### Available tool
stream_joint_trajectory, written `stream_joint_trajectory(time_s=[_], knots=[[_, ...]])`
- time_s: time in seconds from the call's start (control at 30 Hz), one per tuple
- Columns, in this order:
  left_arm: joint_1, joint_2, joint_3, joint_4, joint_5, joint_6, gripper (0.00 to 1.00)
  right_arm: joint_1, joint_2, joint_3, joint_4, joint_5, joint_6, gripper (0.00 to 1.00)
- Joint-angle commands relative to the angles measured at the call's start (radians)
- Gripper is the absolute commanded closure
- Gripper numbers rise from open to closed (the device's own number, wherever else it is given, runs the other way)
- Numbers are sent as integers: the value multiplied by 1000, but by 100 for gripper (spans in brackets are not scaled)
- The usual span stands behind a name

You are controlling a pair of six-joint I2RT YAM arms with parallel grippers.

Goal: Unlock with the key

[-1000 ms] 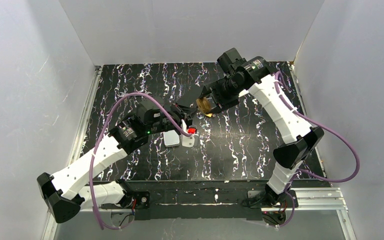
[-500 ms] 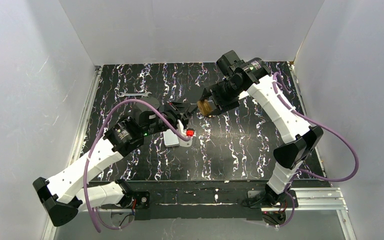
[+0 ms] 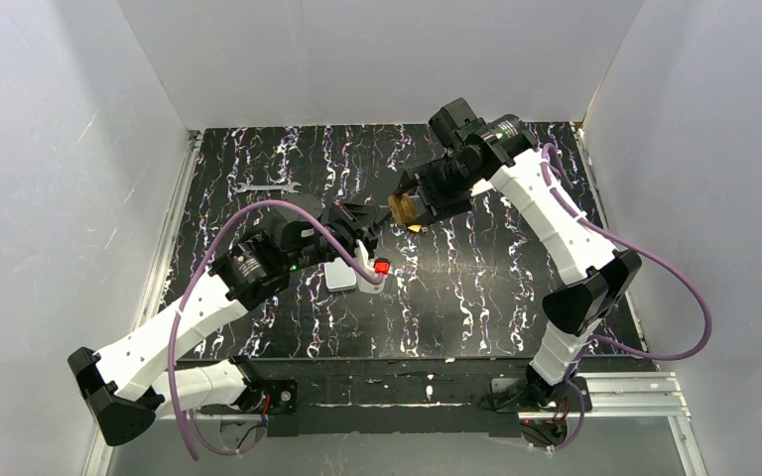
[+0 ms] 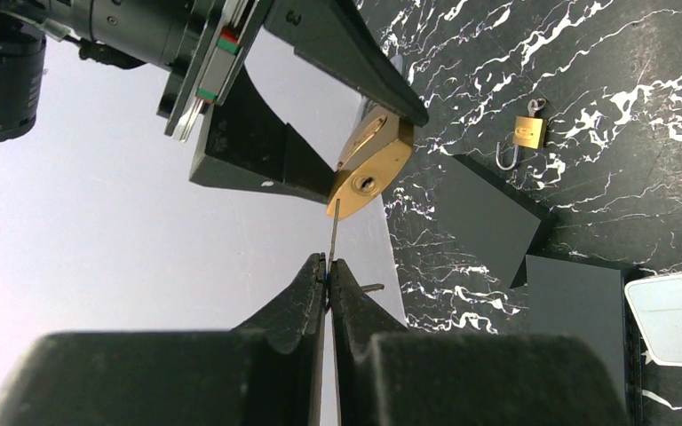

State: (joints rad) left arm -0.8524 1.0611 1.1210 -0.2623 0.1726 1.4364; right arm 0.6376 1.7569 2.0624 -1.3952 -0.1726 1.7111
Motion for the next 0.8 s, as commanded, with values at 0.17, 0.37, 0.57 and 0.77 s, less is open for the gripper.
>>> stream_joint_trajectory(time_s=[0.17,0.37,0.57,0.77], knots=[[-8,4,1,0,-7,15,100,4,-50,-12,84,-43,64,99],[-8,6,-8,1,-25,33,100,3,-52,-13,88,-42,67,99],[-8,5,-15,-2,-39,65,100,2,-51,-12,94,-52,69,99],[-8,-2,-37,10,-54,106,100,2,-54,-21,116,-64,76,99]])
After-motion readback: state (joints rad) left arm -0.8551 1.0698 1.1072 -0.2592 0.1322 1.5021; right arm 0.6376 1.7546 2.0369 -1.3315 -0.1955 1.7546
